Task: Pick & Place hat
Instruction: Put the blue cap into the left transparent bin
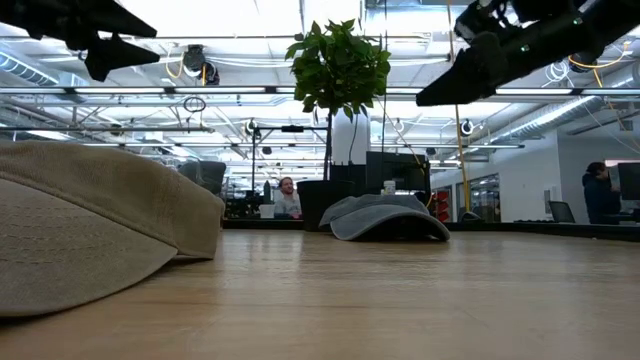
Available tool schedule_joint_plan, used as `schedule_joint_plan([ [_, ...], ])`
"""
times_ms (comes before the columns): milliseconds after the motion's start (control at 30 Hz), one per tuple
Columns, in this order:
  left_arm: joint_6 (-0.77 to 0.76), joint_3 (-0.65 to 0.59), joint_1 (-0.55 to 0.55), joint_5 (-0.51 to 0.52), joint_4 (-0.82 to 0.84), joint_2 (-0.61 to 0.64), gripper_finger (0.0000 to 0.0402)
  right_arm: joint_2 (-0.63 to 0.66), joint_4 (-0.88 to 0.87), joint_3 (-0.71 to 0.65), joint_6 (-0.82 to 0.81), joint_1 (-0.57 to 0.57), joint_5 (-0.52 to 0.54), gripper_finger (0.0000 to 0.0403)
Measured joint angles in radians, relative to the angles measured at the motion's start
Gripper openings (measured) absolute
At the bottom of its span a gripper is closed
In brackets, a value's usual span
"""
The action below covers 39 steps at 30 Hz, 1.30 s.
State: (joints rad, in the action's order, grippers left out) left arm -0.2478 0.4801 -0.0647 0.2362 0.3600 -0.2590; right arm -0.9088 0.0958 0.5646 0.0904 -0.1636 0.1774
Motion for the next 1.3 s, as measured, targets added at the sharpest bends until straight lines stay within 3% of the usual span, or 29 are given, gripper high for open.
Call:
schedule_joint_plan([
  [233,-0.001,0.0,0.0,0.0,-0.018,-0.017,0.0258,-0.135,-0.211,0.133,-0.005,-0.033,-0.059,0.021],
  [633,0.0,-0.001,0.0,0.0,-0.018,-0.017,0.0258,-0.499,-0.47,0.428,0.086,-0.139,-0.187,0.021],
  [767,0.0,-0.001,0.0,0.0,-0.018,-0.017,0.0258,-0.575,-0.471,0.462,0.088,-0.165,-0.236,0.021],
  [1300,0.0,-0.001,0.0,0.0,-0.02,-0.017,0.0257,-0.73,-0.406,0.461,0.052,-0.18,-0.234,0.021],
])
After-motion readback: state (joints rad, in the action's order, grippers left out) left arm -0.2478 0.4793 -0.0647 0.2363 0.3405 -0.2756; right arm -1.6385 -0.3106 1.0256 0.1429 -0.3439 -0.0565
